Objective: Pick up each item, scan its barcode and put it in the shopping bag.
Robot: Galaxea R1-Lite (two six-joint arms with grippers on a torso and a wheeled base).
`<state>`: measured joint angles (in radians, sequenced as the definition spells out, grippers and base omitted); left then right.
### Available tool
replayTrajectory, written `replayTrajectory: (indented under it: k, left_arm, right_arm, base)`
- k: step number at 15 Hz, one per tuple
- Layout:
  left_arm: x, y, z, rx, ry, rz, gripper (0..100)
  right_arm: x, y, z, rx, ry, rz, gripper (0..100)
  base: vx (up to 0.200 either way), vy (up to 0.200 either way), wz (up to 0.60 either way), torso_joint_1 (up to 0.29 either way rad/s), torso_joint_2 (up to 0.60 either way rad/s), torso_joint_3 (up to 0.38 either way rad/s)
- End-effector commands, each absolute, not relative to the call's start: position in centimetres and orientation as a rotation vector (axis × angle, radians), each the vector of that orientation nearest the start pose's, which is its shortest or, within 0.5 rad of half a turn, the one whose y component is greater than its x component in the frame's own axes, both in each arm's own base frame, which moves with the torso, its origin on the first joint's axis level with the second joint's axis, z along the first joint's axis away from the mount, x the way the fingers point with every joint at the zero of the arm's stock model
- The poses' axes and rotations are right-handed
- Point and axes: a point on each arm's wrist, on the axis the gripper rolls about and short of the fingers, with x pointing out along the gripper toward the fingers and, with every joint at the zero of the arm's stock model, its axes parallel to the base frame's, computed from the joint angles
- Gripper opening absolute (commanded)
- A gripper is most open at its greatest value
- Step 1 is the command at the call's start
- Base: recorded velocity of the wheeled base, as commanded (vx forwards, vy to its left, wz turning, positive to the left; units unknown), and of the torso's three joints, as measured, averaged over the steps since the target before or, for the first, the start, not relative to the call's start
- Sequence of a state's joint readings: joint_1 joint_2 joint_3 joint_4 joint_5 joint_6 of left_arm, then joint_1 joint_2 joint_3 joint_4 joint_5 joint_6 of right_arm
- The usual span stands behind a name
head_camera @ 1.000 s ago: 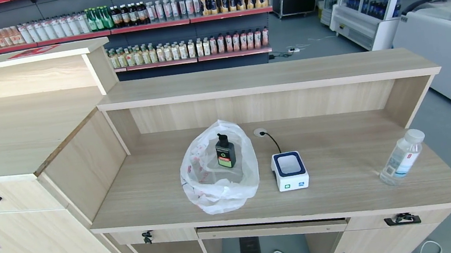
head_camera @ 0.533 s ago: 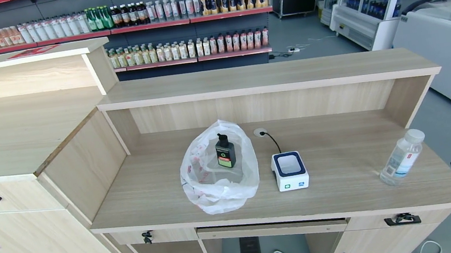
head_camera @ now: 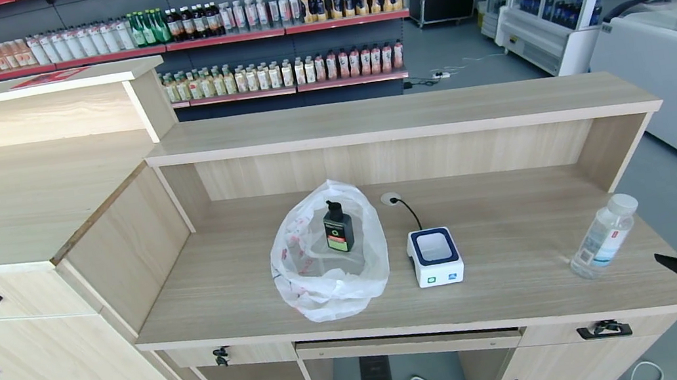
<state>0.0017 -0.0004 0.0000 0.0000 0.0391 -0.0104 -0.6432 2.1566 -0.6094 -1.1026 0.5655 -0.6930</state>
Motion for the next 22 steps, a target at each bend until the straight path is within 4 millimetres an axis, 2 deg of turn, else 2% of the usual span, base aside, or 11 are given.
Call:
replayTrajectory:
  k: [1, 7, 12, 22]
  left_arm:
    - [-2.3, 0.1, 7.5, -0.011, 0.0, 0.04, 100]
    - [-2.3, 0.1, 7.5, -0.011, 0.0, 0.041, 100]
    - [-2.3, 0.1, 7.5, -0.011, 0.0, 0.041, 100]
    - [-2.3, 0.1, 7.5, -0.011, 0.0, 0.041, 100]
  right_arm:
    - [28.1, -19.4, 2.4, -0.423, 0.367, 0.081, 100]
    - [29.2, -18.9, 0.5, -0.404, 0.331, 0.171, 100]
    - [31.6, -18.4, -0.2, -0.359, 0.305, 0.207, 100]
    - [36.4, -15.4, -2.5, -0.353, 0.255, 0.316, 100]
  base:
    - [0.0, 0.0, 0.0, 0.0, 0.0, 0.0]
    - [0.0, 0.0, 0.0, 0.0, 0.0, 0.0]
    - [0.0, 0.0, 0.0, 0.0, 0.0, 0.0]
    - [0.0, 0.0, 0.0, 0.0, 0.0, 0.0]
